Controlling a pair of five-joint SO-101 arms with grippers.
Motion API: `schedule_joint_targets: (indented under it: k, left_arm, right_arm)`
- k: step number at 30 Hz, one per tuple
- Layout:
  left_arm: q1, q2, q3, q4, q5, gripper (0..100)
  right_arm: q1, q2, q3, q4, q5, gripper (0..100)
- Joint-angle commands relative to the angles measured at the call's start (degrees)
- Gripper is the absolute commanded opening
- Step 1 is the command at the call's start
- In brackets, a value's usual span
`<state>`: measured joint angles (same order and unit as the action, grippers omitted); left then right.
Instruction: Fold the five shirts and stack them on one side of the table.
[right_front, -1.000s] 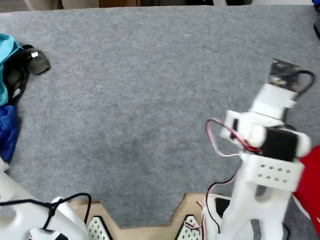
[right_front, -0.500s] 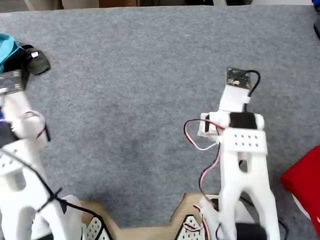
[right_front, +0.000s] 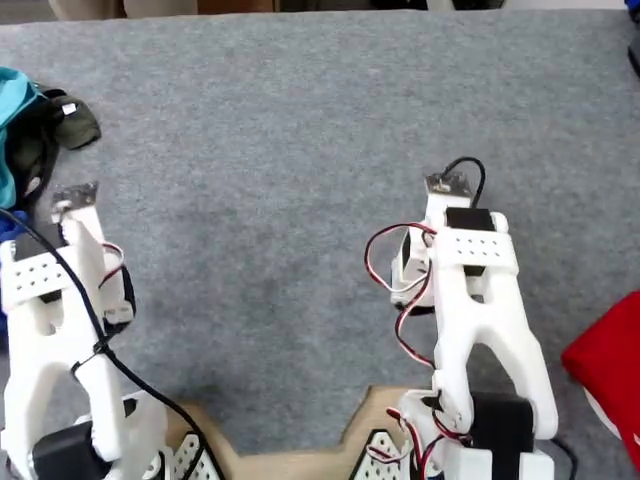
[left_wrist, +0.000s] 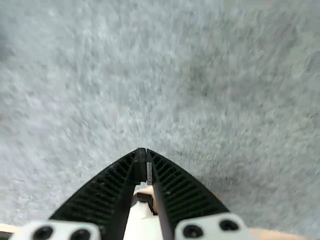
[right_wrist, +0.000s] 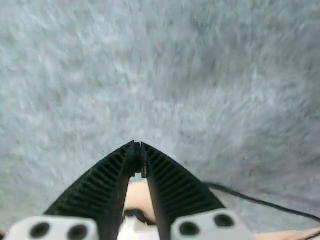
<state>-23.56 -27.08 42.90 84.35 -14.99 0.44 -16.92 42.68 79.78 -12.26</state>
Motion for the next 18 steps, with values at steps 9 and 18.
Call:
schedule_joint_targets:
  k: [9,18]
  left_arm:
    - [0.9,0.7,3.3,1.8,-4.4,2]
    - [0.7,0.1,-2.5,1.5,-6.8,2]
  right_arm:
    - [-0.8,0.1,0.0,6.6,7.3,0.6]
    - [-0.8,-0.3,-5.6,7.2,10.1,0.6]
